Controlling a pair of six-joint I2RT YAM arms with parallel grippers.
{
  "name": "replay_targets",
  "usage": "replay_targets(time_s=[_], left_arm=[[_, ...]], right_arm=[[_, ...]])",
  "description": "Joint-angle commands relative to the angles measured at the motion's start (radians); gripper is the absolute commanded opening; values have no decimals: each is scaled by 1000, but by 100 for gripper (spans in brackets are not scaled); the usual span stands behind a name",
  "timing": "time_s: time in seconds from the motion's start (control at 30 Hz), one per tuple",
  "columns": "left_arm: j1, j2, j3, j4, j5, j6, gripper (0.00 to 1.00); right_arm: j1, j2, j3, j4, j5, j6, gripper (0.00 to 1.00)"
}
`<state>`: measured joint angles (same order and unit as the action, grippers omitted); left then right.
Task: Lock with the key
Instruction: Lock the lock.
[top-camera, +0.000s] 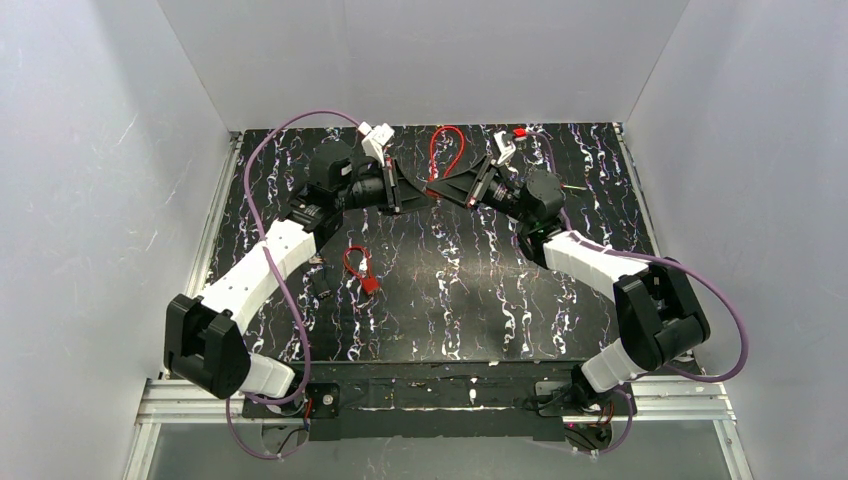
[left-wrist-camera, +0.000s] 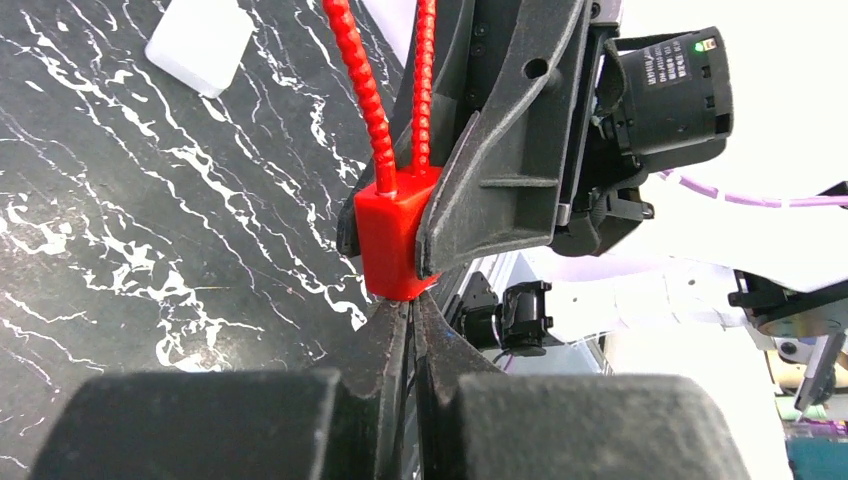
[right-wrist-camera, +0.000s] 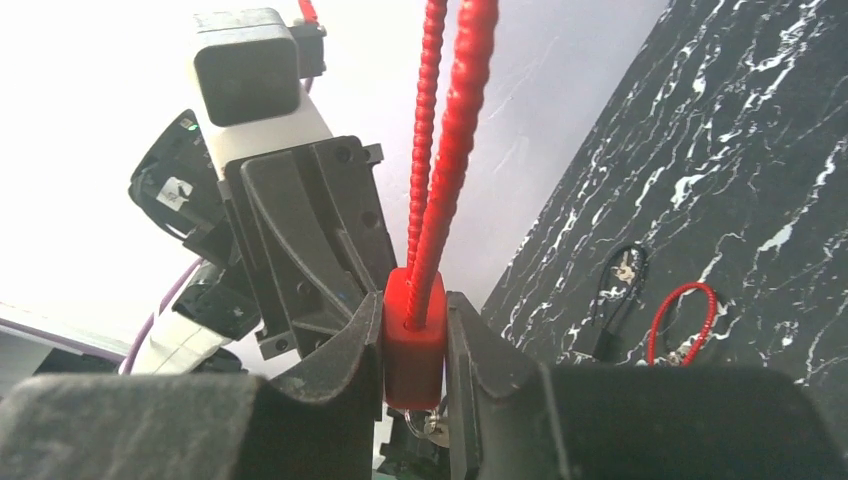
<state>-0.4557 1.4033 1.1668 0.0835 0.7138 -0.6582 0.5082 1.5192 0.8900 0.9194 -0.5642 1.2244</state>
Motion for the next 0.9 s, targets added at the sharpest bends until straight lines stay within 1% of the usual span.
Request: replay_targets(time_s=[0.0,0.13,0.27,0.4,0.5,0.67,0.77,0.87], left_arm=[[2,-38,-18,69,72,-38,0],[4,-33,-23,126,126,-65,0],[5,-38,-37,154,138,-75,1],[7,-49,-46,160,153,-64,17],[17,-55,-28,164,192,-41,26],[30,-71,-12,173,214,-24,34],[31,-72,-12,179,204,-26,38],[31,-69,-16,194,191,-43,37]], right_arm=[[7,-50,3,236,-34,69,1],[7,-51,-2,262,-49,77,1],[7,-56,-6,288,-47,74,1],[3,-58,14,294,-62,48,1],[1,-64,47,262,-98,0,1],[1,-74,66,206,-110,-52,1],[1,-70,72,171,-104,-63,1],[1,-66,76,156,-98,-63,1]])
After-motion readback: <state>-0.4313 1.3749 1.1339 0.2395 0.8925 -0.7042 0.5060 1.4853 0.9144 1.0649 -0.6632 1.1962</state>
